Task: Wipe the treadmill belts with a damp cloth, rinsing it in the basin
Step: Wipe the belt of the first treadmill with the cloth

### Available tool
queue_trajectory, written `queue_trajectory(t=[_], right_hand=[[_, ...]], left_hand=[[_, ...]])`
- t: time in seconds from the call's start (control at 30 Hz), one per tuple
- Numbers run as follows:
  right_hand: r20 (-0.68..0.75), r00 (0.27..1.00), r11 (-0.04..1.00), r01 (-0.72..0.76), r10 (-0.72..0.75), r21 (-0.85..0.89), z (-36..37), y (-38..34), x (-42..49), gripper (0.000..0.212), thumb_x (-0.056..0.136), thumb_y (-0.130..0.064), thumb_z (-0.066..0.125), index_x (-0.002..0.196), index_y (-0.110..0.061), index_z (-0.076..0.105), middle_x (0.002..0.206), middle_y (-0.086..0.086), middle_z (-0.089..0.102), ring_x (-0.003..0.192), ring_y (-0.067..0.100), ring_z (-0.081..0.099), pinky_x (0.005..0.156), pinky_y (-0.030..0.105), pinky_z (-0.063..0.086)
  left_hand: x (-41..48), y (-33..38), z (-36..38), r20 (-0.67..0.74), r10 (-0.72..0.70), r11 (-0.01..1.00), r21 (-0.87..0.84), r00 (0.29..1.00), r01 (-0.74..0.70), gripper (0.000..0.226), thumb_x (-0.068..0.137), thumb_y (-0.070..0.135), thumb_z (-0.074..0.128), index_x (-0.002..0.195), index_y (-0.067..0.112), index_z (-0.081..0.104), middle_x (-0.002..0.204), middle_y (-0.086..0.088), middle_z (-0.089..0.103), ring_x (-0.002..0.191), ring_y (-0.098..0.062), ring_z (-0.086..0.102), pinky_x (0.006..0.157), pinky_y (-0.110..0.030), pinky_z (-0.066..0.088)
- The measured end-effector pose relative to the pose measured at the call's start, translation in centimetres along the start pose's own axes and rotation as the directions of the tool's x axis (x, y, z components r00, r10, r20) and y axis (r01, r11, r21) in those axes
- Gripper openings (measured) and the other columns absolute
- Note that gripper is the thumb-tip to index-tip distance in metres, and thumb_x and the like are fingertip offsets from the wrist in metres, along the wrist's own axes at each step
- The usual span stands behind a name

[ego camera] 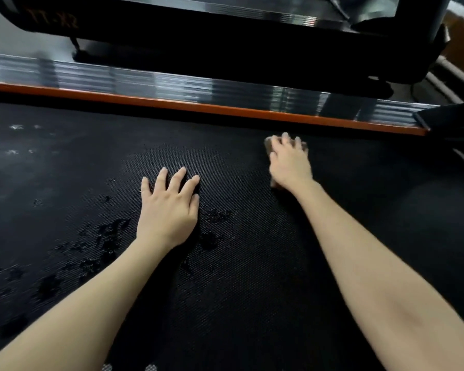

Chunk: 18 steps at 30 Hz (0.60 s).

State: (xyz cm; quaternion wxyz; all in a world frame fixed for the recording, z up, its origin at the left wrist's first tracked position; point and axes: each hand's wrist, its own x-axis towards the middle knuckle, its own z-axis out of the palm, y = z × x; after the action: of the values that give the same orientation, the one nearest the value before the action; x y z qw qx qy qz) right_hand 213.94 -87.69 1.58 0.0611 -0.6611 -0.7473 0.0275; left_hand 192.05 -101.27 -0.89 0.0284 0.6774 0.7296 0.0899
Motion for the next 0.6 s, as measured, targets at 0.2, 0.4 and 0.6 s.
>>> queue_trajectory(t=[0.2, 0.4, 0.6], right_hand=[[0.022, 0.786, 0.779, 0.607, -0.617, 0.159, 0.9, -5.7, -10.8, 0.053, 0.090, -0.021, 0.033, 0.142, -0.015, 0.039, 0.152, 0.010, 0.030, 0.140, 0.033, 0.025, 0.116, 0.048, 0.017], [-0.023, 0.998, 0.997, 0.052, -0.051, 0.052, -0.7, -0.1, 0.8, 0.052, 0.096, -0.011, 0.038, 0.147, -0.017, 0.028, 0.157, 0.008, 0.018, 0.142, 0.034, 0.015, 0.115, 0.050, 0.012], [-0.022, 0.999, 1.000, -0.027, 0.026, -0.009, 1.5, -8.0, 5.1, 0.057, 0.090, -0.019, 0.044, 0.144, -0.010, 0.027, 0.153, 0.023, 0.017, 0.140, 0.040, 0.016, 0.114, 0.052, 0.014]], left_hand=[[-0.1, -0.2, 0.0, 0.005, 0.023, 1.000, 0.011, 1.000, -0.023, 0.077, 0.081, 0.052, -0.002, 0.145, 0.030, 0.034, 0.156, 0.001, 0.026, 0.145, -0.030, 0.013, 0.114, -0.055, 0.004], [0.0, -0.2, 0.2, 0.019, 0.029, 0.999, 0.039, 0.999, -0.030, 0.076, 0.082, 0.050, -0.005, 0.147, 0.030, 0.029, 0.157, 0.001, 0.022, 0.145, -0.031, 0.010, 0.114, -0.055, 0.001], [0.0, -0.1, -0.2, 0.034, 0.028, 1.000, 0.003, 0.999, -0.028, 0.067, 0.085, 0.050, 0.005, 0.144, 0.032, 0.031, 0.157, 0.003, 0.023, 0.145, -0.029, 0.010, 0.115, -0.054, 0.000]])
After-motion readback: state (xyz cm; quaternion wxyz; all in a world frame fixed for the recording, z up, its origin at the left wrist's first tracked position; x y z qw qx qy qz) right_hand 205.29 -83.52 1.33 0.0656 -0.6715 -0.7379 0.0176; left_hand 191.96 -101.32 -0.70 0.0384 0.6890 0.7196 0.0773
